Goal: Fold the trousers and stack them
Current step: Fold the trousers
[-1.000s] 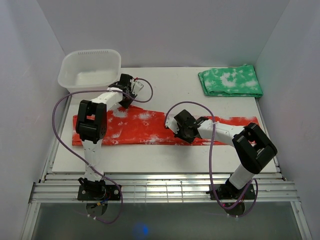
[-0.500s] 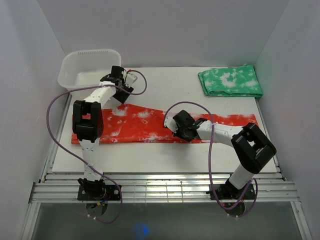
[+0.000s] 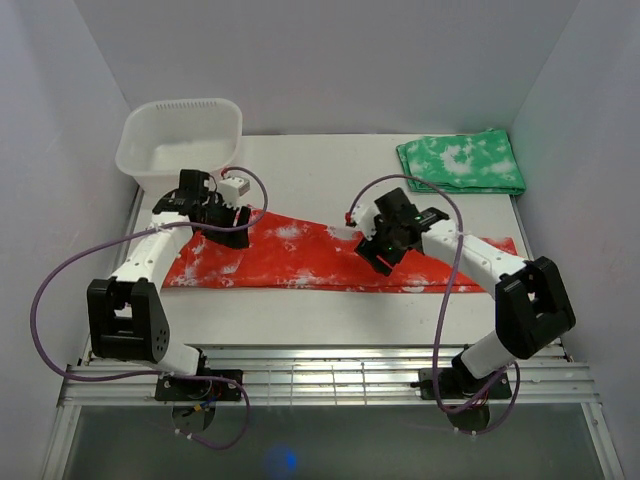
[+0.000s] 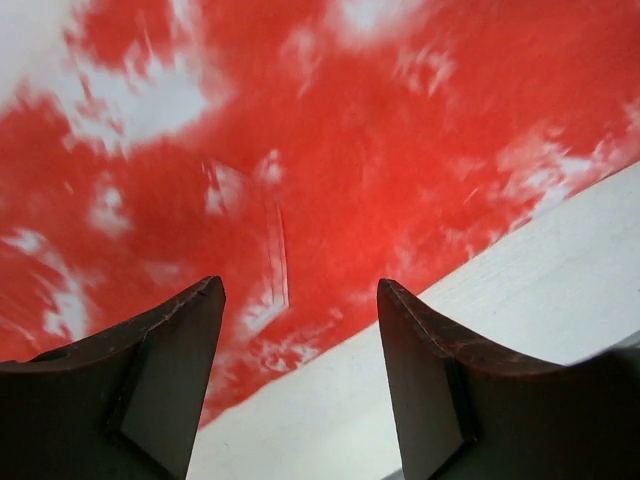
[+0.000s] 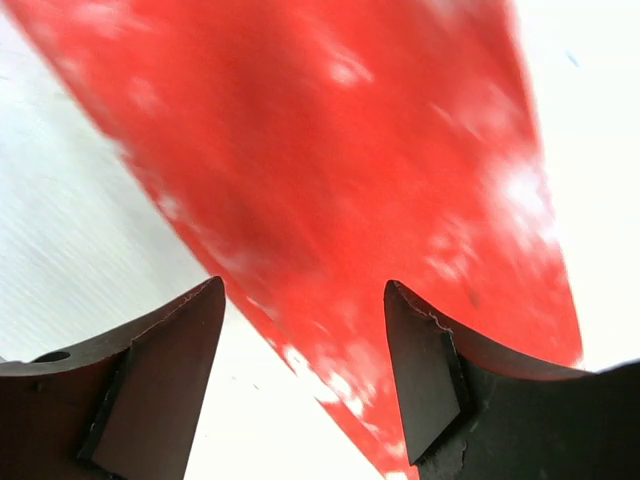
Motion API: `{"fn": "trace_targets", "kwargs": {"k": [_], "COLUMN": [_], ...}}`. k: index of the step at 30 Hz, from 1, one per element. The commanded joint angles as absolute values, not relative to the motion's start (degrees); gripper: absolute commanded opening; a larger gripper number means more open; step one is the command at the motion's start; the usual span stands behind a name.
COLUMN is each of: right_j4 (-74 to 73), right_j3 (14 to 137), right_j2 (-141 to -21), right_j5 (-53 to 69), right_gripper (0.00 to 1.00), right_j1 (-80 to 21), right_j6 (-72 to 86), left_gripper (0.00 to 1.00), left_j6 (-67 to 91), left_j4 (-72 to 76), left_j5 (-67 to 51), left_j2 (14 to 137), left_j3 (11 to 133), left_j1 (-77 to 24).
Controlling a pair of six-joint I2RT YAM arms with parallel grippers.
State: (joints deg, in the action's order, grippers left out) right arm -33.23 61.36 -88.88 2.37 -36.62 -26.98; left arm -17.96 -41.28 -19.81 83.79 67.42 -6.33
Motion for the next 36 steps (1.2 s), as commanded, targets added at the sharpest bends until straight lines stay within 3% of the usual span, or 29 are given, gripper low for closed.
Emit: {"fn": "trace_targets", "kwargs": {"k": [1,9,12,16,19,21,23,31,36], "right_j4": [-40.33,-50.0,-53.33,-55.81,-58.44,-59.32,-59.68,-51.87,-43.71], "right_j3": [61.1,58.71,60.2,62.57,66.51,68.81,71.19,68.39,65.92], "right_j2": [-85.96,-83.41,-86.03,-95.26,-99.57,-100.72,-101.42,-102.92,-104.76], "right_j5": [11.74,20.83,20.75,17.41,18.62,20.12,21.79,25.4,27.86], "right_gripper": [0.71,0.62,0.55,0.42,0.4,0.41,0.53,0.75,0.74], "right_j1": [-25.25,11.18,24.02,36.1,42.96,46.65,47.9,48.52,48.34], "right_j6": [-26.36,-34.97,-39.01,-42.45,-44.38,-44.39,-43.07,-30.78,-23.31], "left_gripper": [0.73,0.69,0.69,0.68,0.68,0.68,0.68,0.68,0.68], "left_j6": [-14.59,-16.44,-16.7,-16.52,-16.52,-16.44,-16.26,-16.26,-16.08], "left_j4": [-40.7,-37.89,-37.18,-37.27,-37.27,-37.61,-37.97,-38.58,-38.85], "left_j5": [-25.66,-23.56,-22.24,-21.62,-22.06,-23.29,-23.99,-24.78,-25.05], "left_j2": [83.76,87.62,89.29,90.7,90.53,90.26,89.91,87.45,86.92], "left_j3": [59.79,53.79,53.17,53.09,52.91,52.74,52.65,51.59,52.12], "left_j1": [-0.89,8.26,9.4,10.11,10.37,10.37,10.46,10.37,10.37]}}
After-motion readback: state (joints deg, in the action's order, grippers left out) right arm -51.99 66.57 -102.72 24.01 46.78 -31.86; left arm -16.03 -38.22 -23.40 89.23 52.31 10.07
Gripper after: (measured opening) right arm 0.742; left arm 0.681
